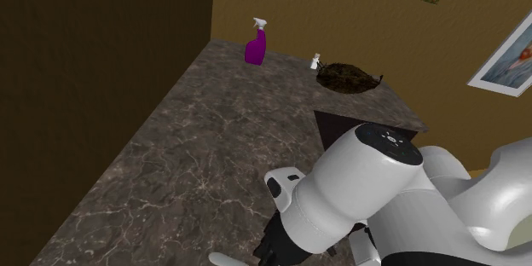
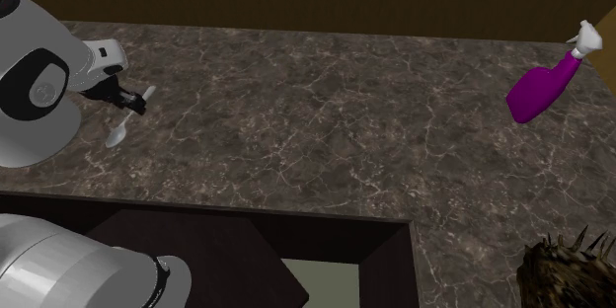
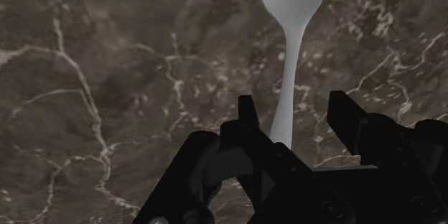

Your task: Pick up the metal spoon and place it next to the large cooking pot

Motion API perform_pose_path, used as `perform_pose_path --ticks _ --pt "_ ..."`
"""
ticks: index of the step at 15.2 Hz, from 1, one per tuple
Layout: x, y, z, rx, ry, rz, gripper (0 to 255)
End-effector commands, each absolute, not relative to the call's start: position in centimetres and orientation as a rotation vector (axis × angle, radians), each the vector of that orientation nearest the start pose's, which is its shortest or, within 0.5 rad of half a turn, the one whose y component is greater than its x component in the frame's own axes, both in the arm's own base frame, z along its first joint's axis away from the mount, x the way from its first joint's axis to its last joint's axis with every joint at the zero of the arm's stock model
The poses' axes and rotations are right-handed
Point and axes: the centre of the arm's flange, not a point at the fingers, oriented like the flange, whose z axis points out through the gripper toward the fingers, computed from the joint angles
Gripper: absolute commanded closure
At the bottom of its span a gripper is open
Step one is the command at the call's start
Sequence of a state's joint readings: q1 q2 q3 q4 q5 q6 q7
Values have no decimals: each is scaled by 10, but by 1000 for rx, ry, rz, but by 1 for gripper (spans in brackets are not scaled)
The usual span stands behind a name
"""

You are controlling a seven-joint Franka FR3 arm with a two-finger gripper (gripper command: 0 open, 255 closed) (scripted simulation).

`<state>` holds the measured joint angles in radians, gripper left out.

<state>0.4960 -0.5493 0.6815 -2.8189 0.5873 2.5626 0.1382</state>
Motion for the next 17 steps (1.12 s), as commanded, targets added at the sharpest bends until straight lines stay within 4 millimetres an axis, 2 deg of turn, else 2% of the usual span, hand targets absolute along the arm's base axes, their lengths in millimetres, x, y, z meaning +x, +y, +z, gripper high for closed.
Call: perform_pose_path --ticks 1,5,9,17 --pt "171 327 346 -2845 -787 -273 0" --pt "171 327 346 -2845 -787 -273 0" --pt "164 316 394 -2845 -787 -273 0" --pt "164 316 394 -2845 -787 -273 0"
